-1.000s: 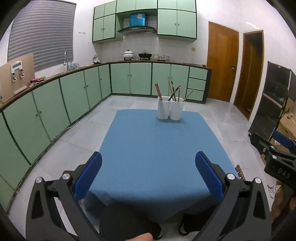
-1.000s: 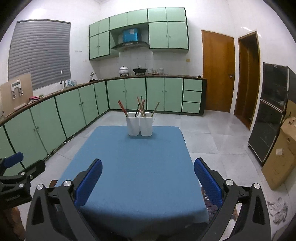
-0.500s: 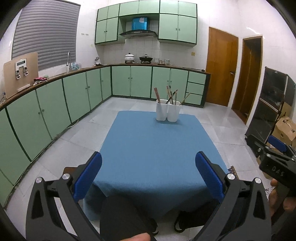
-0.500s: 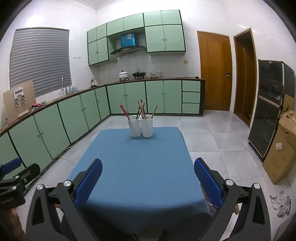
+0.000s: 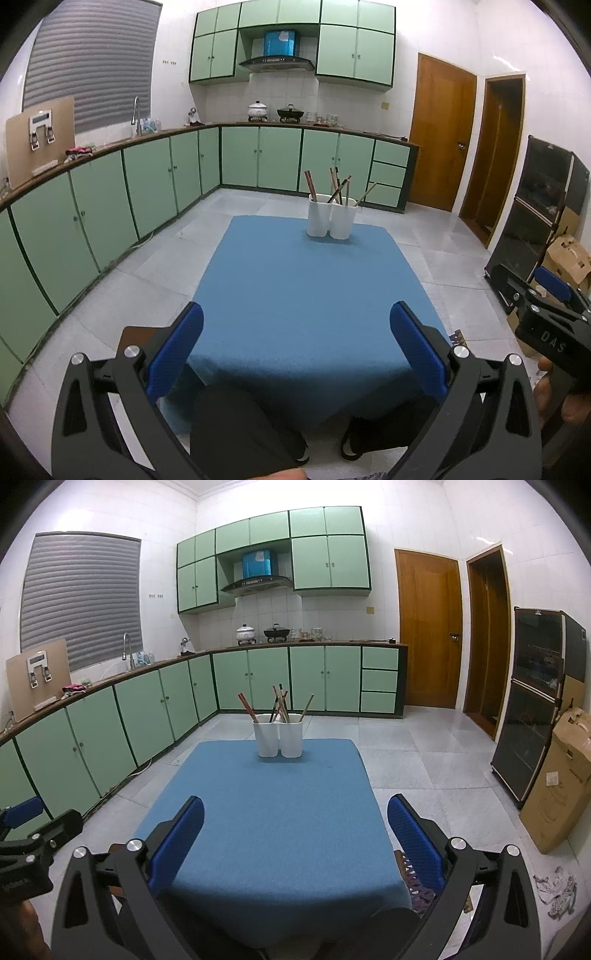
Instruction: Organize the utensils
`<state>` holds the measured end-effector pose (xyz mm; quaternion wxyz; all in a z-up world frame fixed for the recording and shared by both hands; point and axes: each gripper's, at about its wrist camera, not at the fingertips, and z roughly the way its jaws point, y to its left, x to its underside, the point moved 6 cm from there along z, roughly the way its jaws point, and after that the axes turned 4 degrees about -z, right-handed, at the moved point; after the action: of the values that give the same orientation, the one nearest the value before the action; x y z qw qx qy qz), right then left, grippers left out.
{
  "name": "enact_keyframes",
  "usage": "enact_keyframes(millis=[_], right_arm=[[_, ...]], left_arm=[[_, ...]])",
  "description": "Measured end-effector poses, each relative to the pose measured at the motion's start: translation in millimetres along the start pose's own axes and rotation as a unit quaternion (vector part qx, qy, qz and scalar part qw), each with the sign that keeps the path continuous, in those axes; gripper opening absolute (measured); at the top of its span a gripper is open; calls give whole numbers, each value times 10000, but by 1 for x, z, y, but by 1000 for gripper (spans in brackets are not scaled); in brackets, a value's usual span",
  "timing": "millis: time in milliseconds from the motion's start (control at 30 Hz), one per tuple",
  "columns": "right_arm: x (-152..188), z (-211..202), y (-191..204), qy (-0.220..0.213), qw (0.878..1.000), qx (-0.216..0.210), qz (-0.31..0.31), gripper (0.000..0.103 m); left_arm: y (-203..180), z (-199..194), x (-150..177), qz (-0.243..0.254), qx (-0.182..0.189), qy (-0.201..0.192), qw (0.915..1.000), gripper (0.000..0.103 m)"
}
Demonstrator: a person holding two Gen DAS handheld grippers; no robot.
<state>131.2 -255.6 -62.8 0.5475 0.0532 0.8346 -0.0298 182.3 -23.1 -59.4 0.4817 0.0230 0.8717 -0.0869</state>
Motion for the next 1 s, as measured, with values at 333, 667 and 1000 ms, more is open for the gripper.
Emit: enact_keyframes(millis=[333,667,1000], right_arm=[[1,0,2,-53,10000,17,-45,97],[3,-1,6,-48,10000,10,-40,97],[0,-9,5,-119,9999,5,7,97]], left_arm=[[-2,-1,2,31,-51,-16,10000,98],[-2,-1,2,59,-88,-17,9999,98],[-7,-10,0,106,-121,-245,9996,98]])
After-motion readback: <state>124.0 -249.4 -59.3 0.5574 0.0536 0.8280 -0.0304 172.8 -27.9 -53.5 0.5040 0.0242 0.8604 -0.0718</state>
